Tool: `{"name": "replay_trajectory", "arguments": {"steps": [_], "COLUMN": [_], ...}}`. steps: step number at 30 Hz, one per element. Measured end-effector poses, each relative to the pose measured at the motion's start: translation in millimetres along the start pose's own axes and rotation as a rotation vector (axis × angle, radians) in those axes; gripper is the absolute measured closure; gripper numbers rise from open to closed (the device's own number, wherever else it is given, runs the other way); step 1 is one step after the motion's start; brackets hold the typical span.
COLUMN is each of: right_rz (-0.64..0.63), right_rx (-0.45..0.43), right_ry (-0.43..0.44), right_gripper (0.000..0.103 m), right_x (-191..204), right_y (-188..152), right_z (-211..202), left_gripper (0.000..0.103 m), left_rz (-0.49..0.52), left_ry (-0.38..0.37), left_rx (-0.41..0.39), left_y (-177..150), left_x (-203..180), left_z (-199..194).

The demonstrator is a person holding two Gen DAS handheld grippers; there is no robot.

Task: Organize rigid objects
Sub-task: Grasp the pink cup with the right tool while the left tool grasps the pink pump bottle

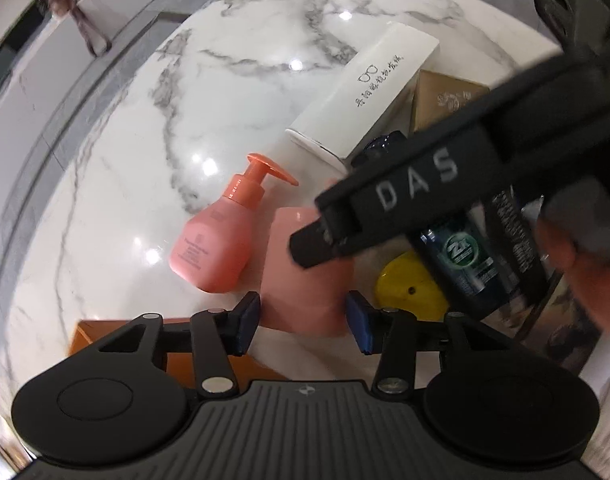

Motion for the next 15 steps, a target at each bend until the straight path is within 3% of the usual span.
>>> {"name": "replay_trajectory", "arguments": {"steps": [2, 5, 10, 15], "right_rz": [0.006, 0.006, -0.059, -0.189], "right_rx": [0.022, 0.038, -0.008, -0.046], "right_ry": [0.019, 0.009, -0.04, -0.126], "right_gripper": [0.052, 0.05, 0.046, 0.046], "right_x": [1.6, 1.7, 11.3, 23.8], "right_y": [-2.0, -2.7, -0.6, 1.2], "right_z": [-1.3, 0.7, 6.5, 16.8], "left_gripper": [0.05, 0.05, 0.049, 0.053], "left_rz": [-0.111, -0.243, -0.166, -0.16], "left_ry": [-0.058, -0.076, -0.059, -0.106], "left_rx": [-0.012, -0.028, -0.064, -0.112], "left_y": [0.1, 1.2, -0.3, -2.9], "left_x": [4.0, 9.5, -3.2, -0.4], "left_z": [-0.9, -2.3, -7.3, -13.4]}}
Point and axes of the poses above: each gripper's, at about its wrist camera, not at the fingertips, and z roughly the way its jaws point, x to its left, y to its top, the point moved 7 cm from there along z, roughly the way its jaws point, and after that the axes turned 14 degrees about -y, right-handed, at the moved point
